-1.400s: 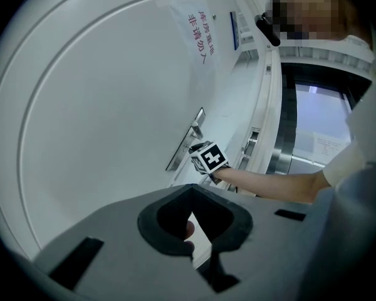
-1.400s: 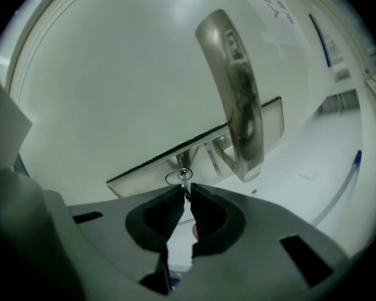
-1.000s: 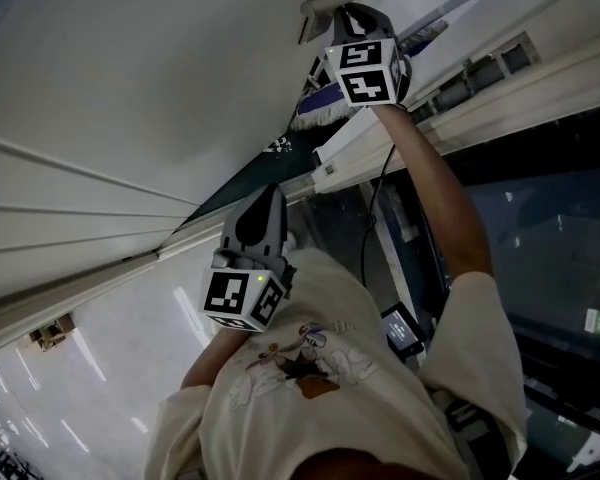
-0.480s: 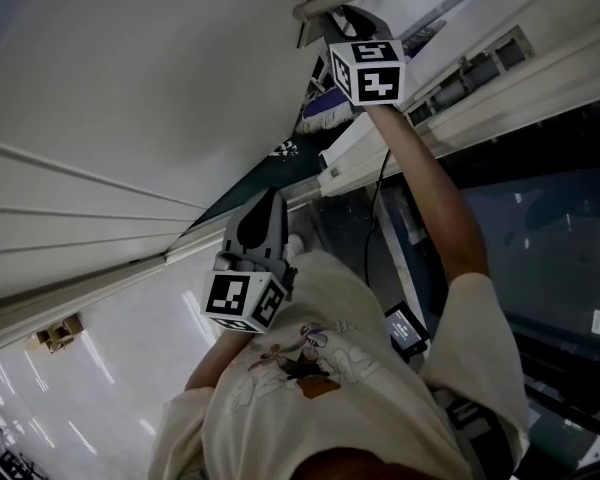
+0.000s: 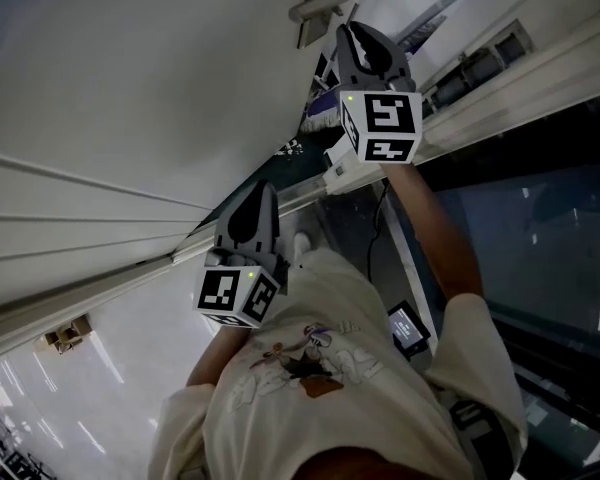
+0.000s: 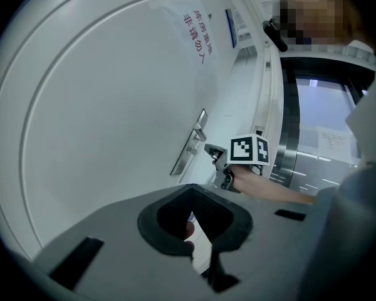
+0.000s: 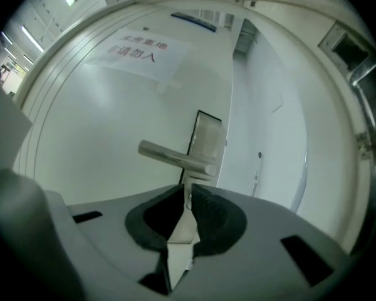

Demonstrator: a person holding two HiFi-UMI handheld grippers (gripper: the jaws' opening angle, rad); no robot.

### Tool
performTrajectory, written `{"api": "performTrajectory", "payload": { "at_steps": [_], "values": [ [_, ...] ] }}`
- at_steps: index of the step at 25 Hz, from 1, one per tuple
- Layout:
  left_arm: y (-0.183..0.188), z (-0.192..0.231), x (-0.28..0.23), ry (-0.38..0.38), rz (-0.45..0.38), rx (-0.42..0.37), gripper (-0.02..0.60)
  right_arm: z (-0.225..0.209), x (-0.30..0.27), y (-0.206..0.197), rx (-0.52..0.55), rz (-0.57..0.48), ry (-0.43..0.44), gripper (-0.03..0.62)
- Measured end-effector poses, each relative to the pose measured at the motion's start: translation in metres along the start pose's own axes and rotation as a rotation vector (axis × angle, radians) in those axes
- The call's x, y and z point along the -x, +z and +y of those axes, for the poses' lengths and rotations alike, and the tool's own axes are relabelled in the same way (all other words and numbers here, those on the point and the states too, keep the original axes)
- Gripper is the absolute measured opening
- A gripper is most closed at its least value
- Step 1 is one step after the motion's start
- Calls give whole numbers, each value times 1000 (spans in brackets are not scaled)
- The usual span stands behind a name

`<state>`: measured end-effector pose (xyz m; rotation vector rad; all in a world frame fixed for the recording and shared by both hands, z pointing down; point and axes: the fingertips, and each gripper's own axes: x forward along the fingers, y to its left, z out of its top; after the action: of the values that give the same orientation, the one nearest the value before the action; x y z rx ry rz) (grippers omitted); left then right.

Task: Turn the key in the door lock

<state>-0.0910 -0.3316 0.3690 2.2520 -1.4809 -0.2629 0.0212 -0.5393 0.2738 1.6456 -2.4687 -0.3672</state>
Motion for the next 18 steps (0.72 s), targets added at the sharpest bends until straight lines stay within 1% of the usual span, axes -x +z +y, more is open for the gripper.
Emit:
{"api": "performTrajectory", "payload": {
  "at_steps": [4,8,13,18],
  "values": [
    [4,-1,-2,-12,3,-17,3,13,33,16,-57,-65,41,25],
    [11,-4,-2,-18,7,-51,3,28,64,21,-121,-95,73,9],
    [15,-7,-3,-23,7,-93,3,47,97,10,-202,-78,101,8],
    [13,-9,-6,-30,13,-103,3,62,120,-13,-275,-16,119,6]
  ]
}}
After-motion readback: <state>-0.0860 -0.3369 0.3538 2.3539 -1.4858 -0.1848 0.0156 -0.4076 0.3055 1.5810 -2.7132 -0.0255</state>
